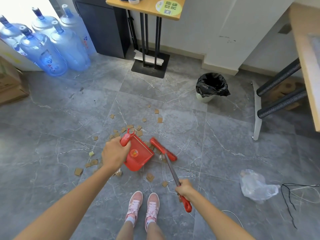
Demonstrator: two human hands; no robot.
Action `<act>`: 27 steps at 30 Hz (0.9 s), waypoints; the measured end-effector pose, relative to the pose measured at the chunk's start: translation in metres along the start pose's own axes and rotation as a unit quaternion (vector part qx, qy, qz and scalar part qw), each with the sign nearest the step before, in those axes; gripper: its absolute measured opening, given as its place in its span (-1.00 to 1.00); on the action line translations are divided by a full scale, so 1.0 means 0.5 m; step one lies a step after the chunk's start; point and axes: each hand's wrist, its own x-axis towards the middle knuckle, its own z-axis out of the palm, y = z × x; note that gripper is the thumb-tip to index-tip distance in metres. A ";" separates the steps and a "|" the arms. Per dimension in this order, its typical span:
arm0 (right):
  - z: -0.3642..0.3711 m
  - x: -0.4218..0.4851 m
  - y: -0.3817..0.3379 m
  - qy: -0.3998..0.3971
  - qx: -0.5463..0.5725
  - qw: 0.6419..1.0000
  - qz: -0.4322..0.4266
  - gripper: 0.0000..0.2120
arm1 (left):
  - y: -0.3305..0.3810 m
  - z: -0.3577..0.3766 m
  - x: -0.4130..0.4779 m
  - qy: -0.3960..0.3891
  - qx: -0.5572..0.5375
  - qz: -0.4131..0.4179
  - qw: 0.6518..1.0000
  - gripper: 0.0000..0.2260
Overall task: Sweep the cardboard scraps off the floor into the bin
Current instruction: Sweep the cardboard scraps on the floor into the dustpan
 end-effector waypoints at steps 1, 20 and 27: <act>-0.001 -0.006 0.000 -0.010 0.021 1.000 0.005 -0.77 | -0.003 -0.008 -0.004 0.004 -0.002 -0.007 1.000 -0.62; -0.146 0.056 -0.385 0.059 0.144 0.988 -0.001 -0.86 | 0.025 -0.094 0.153 0.028 0.009 0.025 0.999 -0.61; -0.189 0.134 -0.621 0.007 0.032 0.998 0.058 -0.78 | 0.058 -0.098 0.353 0.032 -0.007 0.015 0.999 -0.63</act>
